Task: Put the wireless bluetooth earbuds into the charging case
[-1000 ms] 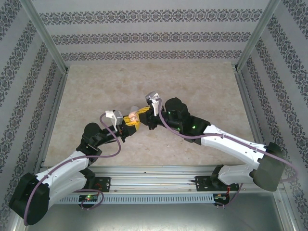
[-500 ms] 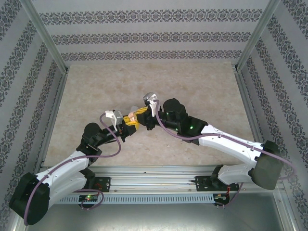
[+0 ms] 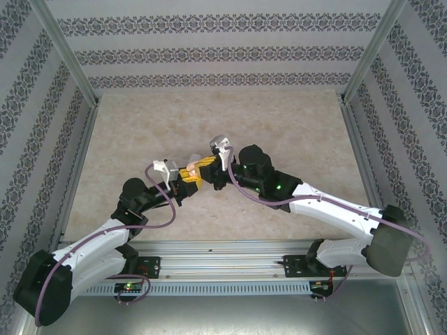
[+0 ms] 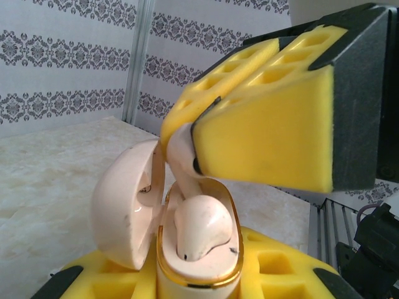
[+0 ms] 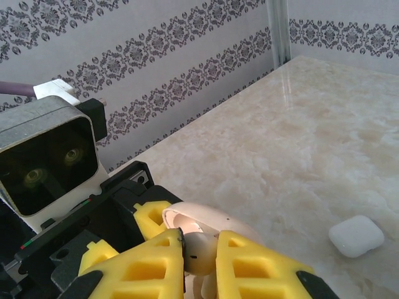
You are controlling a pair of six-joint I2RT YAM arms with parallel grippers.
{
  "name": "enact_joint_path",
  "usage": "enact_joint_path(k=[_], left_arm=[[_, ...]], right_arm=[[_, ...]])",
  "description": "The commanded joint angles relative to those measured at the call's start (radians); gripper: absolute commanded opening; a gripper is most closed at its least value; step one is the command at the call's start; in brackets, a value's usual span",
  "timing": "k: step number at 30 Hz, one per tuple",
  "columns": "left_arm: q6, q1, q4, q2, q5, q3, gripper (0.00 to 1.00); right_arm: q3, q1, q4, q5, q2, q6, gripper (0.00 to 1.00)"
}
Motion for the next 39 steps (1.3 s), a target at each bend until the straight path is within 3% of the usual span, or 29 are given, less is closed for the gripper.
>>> enact_joint_path(k=[1,29,39], left_arm=[[-0.004,-0.007,0.102,-0.010,0.028,0.004,0.12],[-0.005,-0.007,0.125,-0.001,0.021,0.011,0.12],[-0.002,-0.007,0.123,-0.004,0.021,0.011,0.12]], right_arm=[[-0.021,-0.019,-0.021,0.028,-0.026,0.008,0.16],[-0.121,0.013,0.013,0.054,-0.045,0.068,0.19],[-0.096,0.046,-0.035,0.078,-0.030,0.030,0.15]])
